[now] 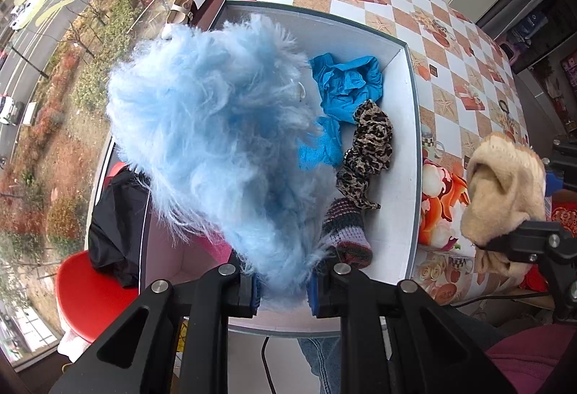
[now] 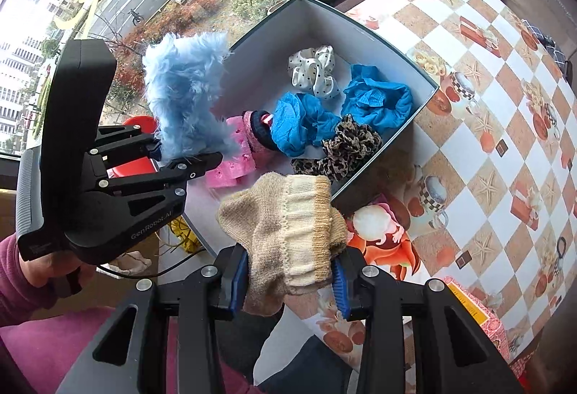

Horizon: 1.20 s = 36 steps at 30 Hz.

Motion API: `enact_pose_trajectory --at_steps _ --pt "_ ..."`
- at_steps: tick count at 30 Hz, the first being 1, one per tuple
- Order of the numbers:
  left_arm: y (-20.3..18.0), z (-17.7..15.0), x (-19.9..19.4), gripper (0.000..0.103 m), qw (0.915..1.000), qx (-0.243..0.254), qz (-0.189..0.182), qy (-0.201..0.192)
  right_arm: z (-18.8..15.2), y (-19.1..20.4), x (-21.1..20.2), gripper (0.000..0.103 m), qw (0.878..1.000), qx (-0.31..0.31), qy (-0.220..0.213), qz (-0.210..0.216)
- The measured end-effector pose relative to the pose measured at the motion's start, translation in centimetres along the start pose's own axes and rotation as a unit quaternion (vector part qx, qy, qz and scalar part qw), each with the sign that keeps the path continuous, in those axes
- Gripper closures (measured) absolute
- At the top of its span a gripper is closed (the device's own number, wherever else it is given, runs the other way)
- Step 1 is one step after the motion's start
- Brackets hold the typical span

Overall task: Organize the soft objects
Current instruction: 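Lift and carry the blue plush and beige sock in both tools to the box, then hold the blue plush and beige sock above the white box with both tools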

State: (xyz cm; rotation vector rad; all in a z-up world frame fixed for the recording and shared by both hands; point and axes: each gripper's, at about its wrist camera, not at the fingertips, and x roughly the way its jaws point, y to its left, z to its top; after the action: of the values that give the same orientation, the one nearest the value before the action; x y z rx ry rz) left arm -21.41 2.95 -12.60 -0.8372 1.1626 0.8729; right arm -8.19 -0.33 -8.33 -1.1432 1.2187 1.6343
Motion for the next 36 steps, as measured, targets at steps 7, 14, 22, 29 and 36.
enact_pose_trajectory --at_steps 7,14,22,29,36 --pt "0.3 0.0 0.5 0.082 1.0 -0.008 -0.001 0.006 1.4 0.3 0.5 0.064 1.0 -0.007 0.003 0.001" --pt "0.5 0.0 0.7 0.082 0.9999 -0.009 -0.001 0.007 2.3 0.3 0.7 0.064 1.0 -0.008 0.002 -0.002" --pt "0.4 0.2 0.9 0.082 1.0 -0.002 0.005 0.007 3.2 -0.2 1.3 0.064 1.0 0.004 0.004 -0.01" --pt "0.4 0.7 1.3 0.082 0.9999 -0.004 0.002 0.012 4.5 -0.3 1.6 0.064 1.0 0.005 0.002 -0.012" --pt "0.6 1.3 1.4 0.082 0.9999 -0.006 -0.002 0.014 5.2 -0.8 1.6 0.064 1.0 0.011 0.0 -0.012"
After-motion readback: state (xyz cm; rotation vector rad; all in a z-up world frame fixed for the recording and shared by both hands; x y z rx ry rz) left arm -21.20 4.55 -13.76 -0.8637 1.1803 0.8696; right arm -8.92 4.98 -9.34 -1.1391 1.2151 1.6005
